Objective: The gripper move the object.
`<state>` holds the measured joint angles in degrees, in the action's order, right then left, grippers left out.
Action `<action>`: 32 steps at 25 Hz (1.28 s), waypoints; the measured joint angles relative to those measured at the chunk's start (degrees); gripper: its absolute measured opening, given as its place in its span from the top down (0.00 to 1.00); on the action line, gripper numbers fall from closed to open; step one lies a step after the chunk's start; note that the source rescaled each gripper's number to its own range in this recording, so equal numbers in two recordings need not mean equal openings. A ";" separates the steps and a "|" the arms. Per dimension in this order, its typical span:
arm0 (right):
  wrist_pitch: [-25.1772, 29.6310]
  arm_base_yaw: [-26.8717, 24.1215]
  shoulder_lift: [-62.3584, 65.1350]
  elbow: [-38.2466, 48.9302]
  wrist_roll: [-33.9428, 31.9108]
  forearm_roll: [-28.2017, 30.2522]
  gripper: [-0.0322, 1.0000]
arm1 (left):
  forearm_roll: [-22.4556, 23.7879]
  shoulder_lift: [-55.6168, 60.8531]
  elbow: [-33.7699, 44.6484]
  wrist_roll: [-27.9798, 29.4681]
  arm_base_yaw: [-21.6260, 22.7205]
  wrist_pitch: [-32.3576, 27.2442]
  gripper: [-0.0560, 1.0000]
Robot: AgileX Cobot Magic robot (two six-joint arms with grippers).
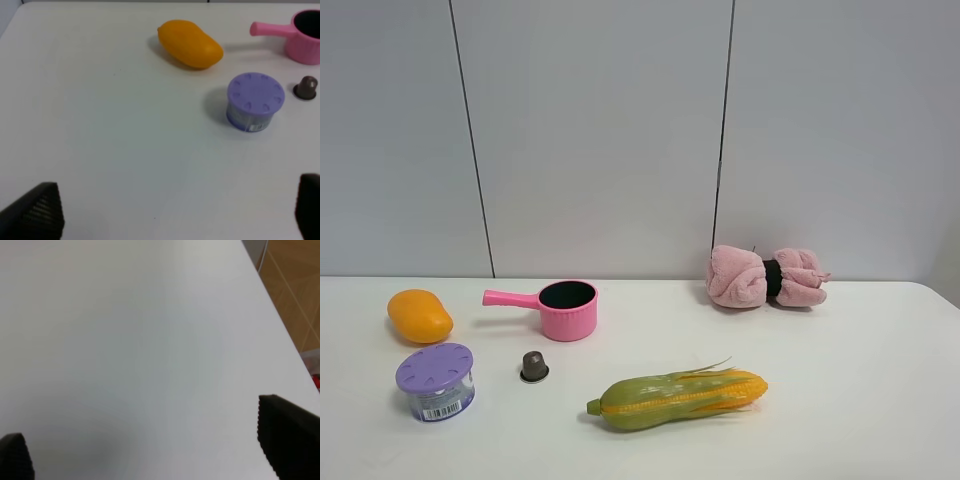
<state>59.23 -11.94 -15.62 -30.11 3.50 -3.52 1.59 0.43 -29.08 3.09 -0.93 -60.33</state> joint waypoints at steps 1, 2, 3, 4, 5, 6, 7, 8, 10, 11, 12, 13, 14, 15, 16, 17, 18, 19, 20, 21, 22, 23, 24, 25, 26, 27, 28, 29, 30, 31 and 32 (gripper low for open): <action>0.21 0.00 0.14 0.14 0.43 0.00 0.00 | 0.00 0.00 0.00 0.00 0.00 0.00 0.00; 0.59 0.00 0.25 0.37 0.90 0.00 0.00 | -0.07 0.00 0.00 0.00 0.00 0.00 0.00; 0.98 0.00 0.27 0.69 1.18 0.00 0.00 | -0.13 0.00 0.00 0.00 0.00 0.00 0.00; 1.18 0.00 0.38 0.99 1.32 0.00 0.00 | -0.13 0.00 0.00 0.00 0.00 0.00 0.00; 1.24 0.00 0.55 1.14 1.41 0.00 0.00 | -0.13 0.00 0.00 0.00 0.00 0.00 0.00; 1.24 0.00 0.60 1.14 1.41 0.00 0.00 | -0.13 0.00 0.00 0.00 0.00 0.00 0.00; 1.24 0.00 0.62 1.14 1.41 0.00 0.00 | -0.13 0.00 0.00 0.00 0.00 0.00 0.00; 1.24 0.00 0.67 1.14 1.41 0.00 0.00 | -0.13 0.00 0.00 0.00 0.00 0.00 0.00; 1.24 0.85 0.67 1.14 1.41 0.00 0.00 | -0.13 0.00 0.00 0.00 0.00 0.00 0.00; 1.24 1.52 0.69 1.14 1.41 0.00 0.00 | -0.13 0.00 0.00 0.00 0.00 0.00 0.00; 1.24 2.40 0.69 1.14 1.41 0.00 0.00 | -0.13 0.00 0.00 0.00 0.00 0.00 0.00; 1.24 3.29 0.69 1.14 1.41 0.00 0.00 | -0.13 0.00 0.00 0.00 0.00 0.00 0.00; 1.24 4.03 0.69 1.14 1.41 0.00 0.00 | -0.13 0.00 0.00 0.00 0.00 0.00 0.00; 1.24 4.49 0.75 1.14 1.41 0.00 0.00 | -0.13 0.00 0.00 0.00 0.00 0.00 0.00; 1.24 4.69 1.14 1.14 1.41 0.00 0.00 | -0.13 0.00 0.00 0.00 0.00 0.00 0.00; 1.24 4.81 2.00 1.14 1.41 0.00 0.00 | -0.13 0.00 0.00 0.00 0.00 0.00 0.00; 1.24 4.81 3.22 1.14 1.41 0.06 0.00 | -0.13 0.00 0.00 0.00 0.00 0.00 0.00; 1.24 4.88 5.10 1.14 1.41 0.10 0.00 | -0.13 0.00 0.00 0.00 0.00 0.00 0.00; 1.24 4.94 7.30 1.14 1.41 0.12 0.00 | -0.13 0.00 0.00 0.00 0.00 0.00 0.00; 1.24 5.01 9.63 1.14 1.41 0.17 0.00 | -0.13 0.00 0.00 0.00 0.00 0.00 0.00; 1.24 5.01 9.63 1.14 1.41 0.17 0.00 | -0.13 0.00 0.00 0.00 0.00 0.00 0.00; 1.24 5.01 11.61 1.14 1.36 0.17 0.00 | -0.13 0.00 0.00 0.00 0.00 0.00 0.00; 1.24 5.01 13.78 1.14 1.36 0.17 0.00 | -0.13 0.00 0.00 0.00 0.00 0.00 0.00; 1.24 5.01 15.14 1.14 1.25 0.23 0.00 | -0.13 0.00 0.00 0.00 0.00 0.00 0.00; 1.24 5.01 15.69 1.14 1.25 0.27 0.00 | -0.13 0.00 0.00 0.00 0.00 0.00 0.00; 1.24 5.01 15.75 1.14 1.24 0.41 0.00 | -0.13 0.00 0.00 0.00 0.00 0.00 0.00; 1.24 5.01 15.75 1.16 1.24 0.40 0.00 | -0.13 0.00 0.00 0.00 0.00 0.00 0.00; 1.24 5.01 15.75 1.20 1.24 0.40 0.00 | -0.13 0.00 0.00 0.00 0.00 0.00 0.00; 1.24 5.01 15.75 1.20 1.24 0.44 0.00 | -0.13 0.00 0.00 0.00 0.00 0.00 0.00; 1.24 5.01 15.75 1.20 1.24 0.44 0.00 | -0.13 0.00 0.00 0.00 0.00 0.00 0.00; 1.24 5.01 15.75 1.20 1.24 0.44 0.00 | -0.13 0.00 0.00 0.00 0.00 0.00 0.00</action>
<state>60.47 -6.94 0.13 -28.91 4.74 -3.08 1.46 0.43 -29.08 3.09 -0.93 -60.33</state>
